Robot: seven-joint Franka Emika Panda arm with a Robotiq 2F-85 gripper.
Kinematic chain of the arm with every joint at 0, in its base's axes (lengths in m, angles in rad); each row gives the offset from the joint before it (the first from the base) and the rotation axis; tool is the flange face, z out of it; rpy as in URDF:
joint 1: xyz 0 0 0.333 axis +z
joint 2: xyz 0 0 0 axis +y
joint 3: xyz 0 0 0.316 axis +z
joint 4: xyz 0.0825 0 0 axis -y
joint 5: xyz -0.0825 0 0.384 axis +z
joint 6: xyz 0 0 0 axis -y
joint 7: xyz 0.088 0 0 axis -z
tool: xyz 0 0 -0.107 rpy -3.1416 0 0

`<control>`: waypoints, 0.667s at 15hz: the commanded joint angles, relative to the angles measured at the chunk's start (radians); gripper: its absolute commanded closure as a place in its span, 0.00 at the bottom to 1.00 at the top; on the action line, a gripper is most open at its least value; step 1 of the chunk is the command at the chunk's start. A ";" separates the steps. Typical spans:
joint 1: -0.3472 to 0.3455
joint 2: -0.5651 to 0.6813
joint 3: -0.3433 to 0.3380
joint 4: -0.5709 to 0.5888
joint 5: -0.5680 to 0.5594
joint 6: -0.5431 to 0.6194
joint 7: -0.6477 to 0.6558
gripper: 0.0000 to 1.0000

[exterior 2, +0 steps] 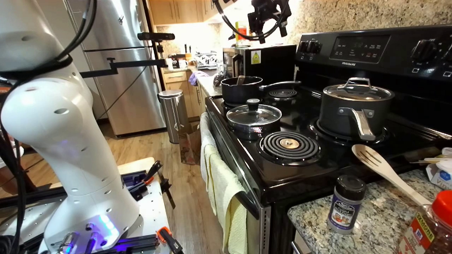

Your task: Place the wooden spoon in the pot

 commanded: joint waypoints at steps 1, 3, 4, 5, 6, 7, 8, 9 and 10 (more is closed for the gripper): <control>-0.012 -0.093 0.021 -0.121 -0.022 0.015 0.031 0.00; -0.007 -0.113 0.029 -0.158 -0.006 0.002 0.019 0.00; -0.007 -0.123 0.037 -0.177 -0.015 0.008 0.032 0.00; -0.005 -0.131 0.041 -0.195 -0.010 0.008 0.024 0.00; -0.005 -0.140 0.046 -0.211 -0.012 0.008 0.027 0.00; -0.006 -0.150 0.050 -0.226 -0.012 0.008 0.030 0.00; -0.006 -0.162 0.051 -0.241 -0.009 0.011 0.021 0.00; -0.006 -0.168 0.053 -0.251 -0.003 0.018 0.028 0.00; -0.008 -0.125 0.050 -0.204 0.000 -0.001 0.005 0.00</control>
